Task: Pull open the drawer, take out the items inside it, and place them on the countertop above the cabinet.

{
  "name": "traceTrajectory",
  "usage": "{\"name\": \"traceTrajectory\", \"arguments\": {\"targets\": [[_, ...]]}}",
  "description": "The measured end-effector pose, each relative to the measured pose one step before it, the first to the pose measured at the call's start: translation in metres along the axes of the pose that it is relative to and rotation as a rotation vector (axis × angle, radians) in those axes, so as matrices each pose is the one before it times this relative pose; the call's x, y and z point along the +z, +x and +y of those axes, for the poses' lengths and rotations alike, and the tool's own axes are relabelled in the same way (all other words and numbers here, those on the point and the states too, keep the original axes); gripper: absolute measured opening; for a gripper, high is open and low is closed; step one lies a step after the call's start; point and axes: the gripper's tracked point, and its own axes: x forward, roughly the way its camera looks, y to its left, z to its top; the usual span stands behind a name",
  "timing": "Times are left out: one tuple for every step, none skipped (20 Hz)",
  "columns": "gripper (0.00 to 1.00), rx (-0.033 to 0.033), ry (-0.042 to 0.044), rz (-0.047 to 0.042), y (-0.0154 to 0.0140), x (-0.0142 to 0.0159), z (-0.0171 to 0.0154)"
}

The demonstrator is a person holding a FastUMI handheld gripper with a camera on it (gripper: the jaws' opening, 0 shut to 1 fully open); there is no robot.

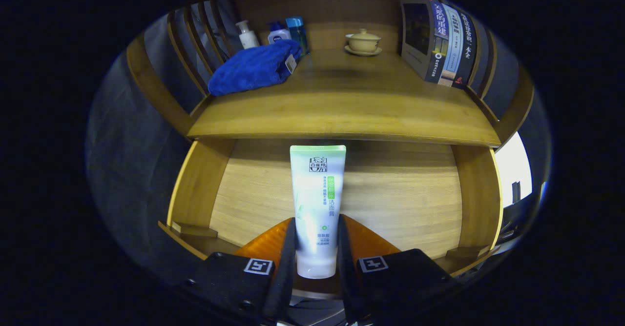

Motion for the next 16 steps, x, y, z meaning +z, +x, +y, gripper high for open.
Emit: {"name": "traceTrajectory", "arguments": {"targets": [[0.5, 0.00393, 0.0028, -0.01934, -0.00899, 0.00409, -0.00142], [0.5, 0.00226, -0.00077, -0.01907, -0.00708, 0.00465, 0.00017], [0.5, 0.00227, -0.00191, -0.01879, -0.00684, 0.00588, -0.00088], [0.5, 0.00147, -0.00222, -0.01734, -0.00565, 0.00634, -0.00031], [0.5, 0.00139, -0.00237, -0.01817, -0.00501, 0.00769, -0.00018], [0.5, -0.00197, -0.00072, -0.01866, -0.00477, 0.00758, -0.00075], [0.5, -0.00271, -0.00316, -0.01663, -0.00283, 0.00726, -0.00198], [0.5, -0.00582, -0.00215, -0.01753, -0.00203, 0.00841, -0.00207], [0.5, -0.00511, -0.00368, -0.01561, -0.00223, 0.00769, -0.00221], [0.5, -0.00414, -0.0012, -0.01438, -0.00136, 0.00815, -0.00178], [0.5, -0.00185, 0.00335, -0.01368, 0.00001, 0.00723, -0.00058], [0.5, -0.00122, 0.00747, -0.01094, 0.00113, 0.00805, -0.0004], [0.5, -0.00155, 0.00972, -0.01018, 0.0016, 0.00907, -0.00132], [0.5, -0.00358, 0.00873, -0.01213, 0.00447, 0.00986, -0.00066], [0.5, -0.00868, 0.0019, -0.01251, 0.00598, 0.01082, -0.00152], [0.5, -0.01583, -0.00497, -0.01339, 0.00709, 0.00984, -0.00225]]}}
